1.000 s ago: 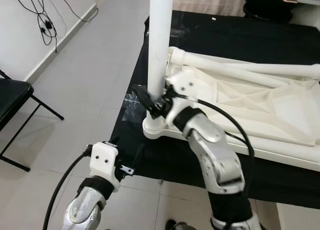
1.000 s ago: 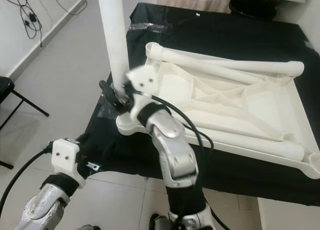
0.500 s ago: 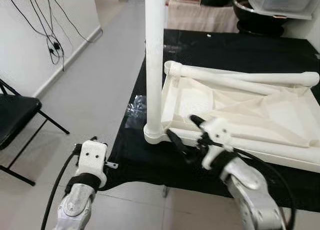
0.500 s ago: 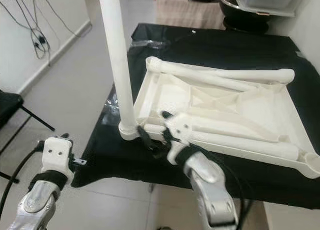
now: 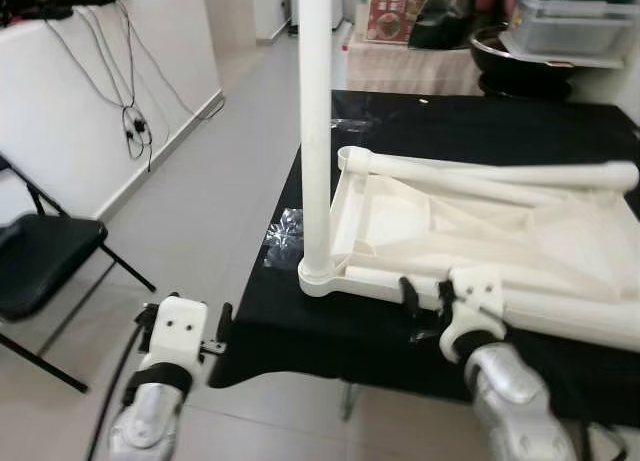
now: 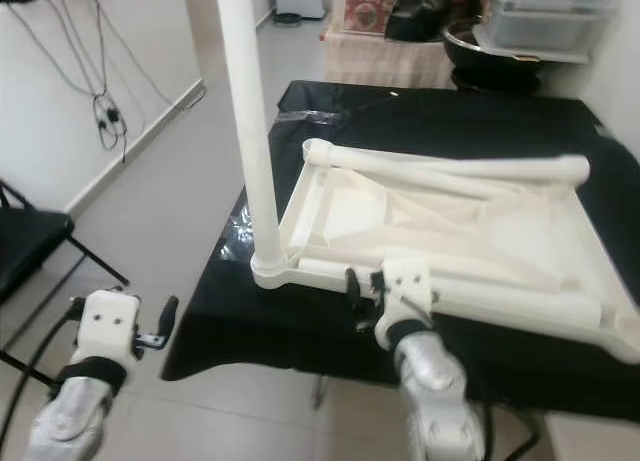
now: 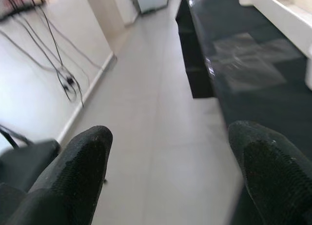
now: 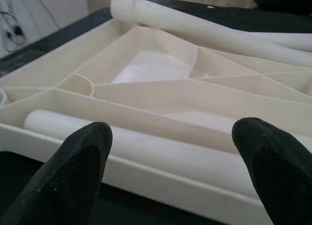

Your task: Building children table

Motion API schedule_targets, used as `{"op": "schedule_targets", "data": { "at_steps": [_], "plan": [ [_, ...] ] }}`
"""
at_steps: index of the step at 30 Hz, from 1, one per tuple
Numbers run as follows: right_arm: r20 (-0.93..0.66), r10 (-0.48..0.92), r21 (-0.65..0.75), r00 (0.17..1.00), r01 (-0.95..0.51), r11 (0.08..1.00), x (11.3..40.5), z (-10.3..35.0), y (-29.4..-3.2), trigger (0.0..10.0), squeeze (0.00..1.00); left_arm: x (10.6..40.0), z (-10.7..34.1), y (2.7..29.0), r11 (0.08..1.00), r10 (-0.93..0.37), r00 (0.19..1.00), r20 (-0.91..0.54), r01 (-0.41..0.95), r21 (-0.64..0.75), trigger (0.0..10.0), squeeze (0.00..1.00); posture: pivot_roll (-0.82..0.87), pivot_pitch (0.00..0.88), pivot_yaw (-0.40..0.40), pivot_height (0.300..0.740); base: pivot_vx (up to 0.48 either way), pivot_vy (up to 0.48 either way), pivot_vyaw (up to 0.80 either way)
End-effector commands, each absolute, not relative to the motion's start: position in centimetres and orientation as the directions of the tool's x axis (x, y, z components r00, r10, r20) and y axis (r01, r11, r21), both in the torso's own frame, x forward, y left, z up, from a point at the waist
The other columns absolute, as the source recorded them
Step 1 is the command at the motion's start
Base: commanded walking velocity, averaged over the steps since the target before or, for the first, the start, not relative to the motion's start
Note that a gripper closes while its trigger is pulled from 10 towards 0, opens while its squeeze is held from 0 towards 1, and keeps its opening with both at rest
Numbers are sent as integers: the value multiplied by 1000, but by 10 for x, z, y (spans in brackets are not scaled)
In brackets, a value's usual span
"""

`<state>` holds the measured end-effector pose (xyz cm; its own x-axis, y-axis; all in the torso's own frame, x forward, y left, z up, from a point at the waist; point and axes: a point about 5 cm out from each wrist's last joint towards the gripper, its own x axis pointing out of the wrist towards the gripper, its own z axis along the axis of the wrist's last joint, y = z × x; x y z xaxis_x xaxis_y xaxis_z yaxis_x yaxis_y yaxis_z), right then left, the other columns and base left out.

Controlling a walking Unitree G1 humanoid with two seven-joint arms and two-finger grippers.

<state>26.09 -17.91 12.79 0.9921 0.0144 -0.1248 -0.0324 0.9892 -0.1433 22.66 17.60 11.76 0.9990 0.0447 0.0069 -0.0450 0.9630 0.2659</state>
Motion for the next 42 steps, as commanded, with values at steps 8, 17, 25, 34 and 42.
{"op": "schedule_targets", "data": {
  "at_steps": [8, 17, 25, 34, 42],
  "plan": [
    [-129, -6, -133, 992, -12, 991, 266, 123, -170, 10000, 0, 231, 118, 176, 947, -2, 1000, 26, -7, 320, 10000, 0, 18, 8, -12, 740, 0, 0, -800],
    [-134, -16, -134, 991, -2, 991, 270, 122, -171, 10000, 0, 232, 117, 177, 942, -10, 1000, 27, 0, 336, 10000, 0, 19, 0, -12, 740, 0, 0, -800],
    [-112, 62, -168, 992, -81, 982, 275, 125, -162, 10000, 0, 231, 115, 170, 950, -18, 1000, 17, 12, 311, 10000, 0, 8, 1, -13, 740, 0, 0, -400],
    [-91, 140, -177, 986, -154, 972, 276, 127, -155, 10000, 0, 230, 111, 171, 957, 12, 1000, -13, -7, 291, 10000, 0, 7, 5, -16, 740, 0, 213, 0],
    [-85, 156, -171, 984, -169, 971, 276, 127, -155, 10000, 0, 230, 111, 171, 954, 16, 1000, -12, -12, 298, 10000, 0, 3, 11, -16, 740, 0, 480, 0]
  ]
}}
